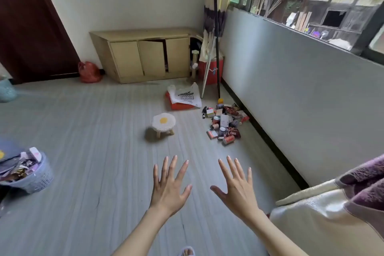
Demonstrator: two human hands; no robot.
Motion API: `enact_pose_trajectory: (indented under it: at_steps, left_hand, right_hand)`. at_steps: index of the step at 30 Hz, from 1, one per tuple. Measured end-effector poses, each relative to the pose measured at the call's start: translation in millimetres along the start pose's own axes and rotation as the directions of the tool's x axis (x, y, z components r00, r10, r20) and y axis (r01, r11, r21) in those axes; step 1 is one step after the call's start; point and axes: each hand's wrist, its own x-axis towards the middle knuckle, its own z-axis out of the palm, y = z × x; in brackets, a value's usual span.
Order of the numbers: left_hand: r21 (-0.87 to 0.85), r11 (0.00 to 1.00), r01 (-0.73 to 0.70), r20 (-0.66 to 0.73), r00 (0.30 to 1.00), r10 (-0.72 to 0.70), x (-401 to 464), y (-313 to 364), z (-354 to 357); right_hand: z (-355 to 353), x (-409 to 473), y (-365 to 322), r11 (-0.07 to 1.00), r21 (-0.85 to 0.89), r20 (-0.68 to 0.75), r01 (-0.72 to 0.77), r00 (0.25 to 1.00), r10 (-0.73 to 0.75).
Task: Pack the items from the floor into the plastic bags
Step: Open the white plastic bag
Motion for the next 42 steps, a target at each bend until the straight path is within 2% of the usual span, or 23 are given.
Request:
enact_pose_trajectory:
  at_steps: [6,14,24,28,32,36,42]
  left_hand:
    - [-0.067,0.998,0.011,0.009,1.000,-0.010,107.0,-46.9,11.0]
    - [-0.288,0.954,0.079,-0.012,0.996,-0.086,252.1,-69.8,12.0]
    - [-0.229,0.970,0.081,0.131,0.990,-0.052,453.0,-81.8,57.0]
    - [-0.265,0.959,0.101,0.091,0.993,-0.080,541.6,-90.1,52.3]
    - [-0.311,0.941,0.130,0.049,0.991,-0.121,608.8,-109.8,56.9]
    - [-0.291,0.944,0.155,0.129,0.984,-0.122,665.3,-136.8,76.7]
    - [-0.285,0.951,0.116,0.148,0.986,-0.076,788.3,-193.9,104.1]
  right_hand:
    - [6.2,122.6,3.4,0.995,0.098,-0.003,-0.020,1.000,0.021]
    - [16.3,253.3,22.7,0.989,0.139,-0.071,-0.044,0.996,0.055]
    - [40.8,459.5,98.0,0.990,0.129,-0.010,-0.062,0.998,0.064]
    - [37.5,545.5,121.1,0.993,0.117,-0.026,-0.033,0.999,0.037]
    - [43.1,620.6,124.5,0.990,0.141,-0.016,-0.029,0.999,0.032]
    - [57.2,690.7,119.1,0.988,0.151,0.011,-0.037,0.999,0.036]
    - [83.6,806.7,112.3,0.982,0.146,0.036,-0.116,0.993,0.112]
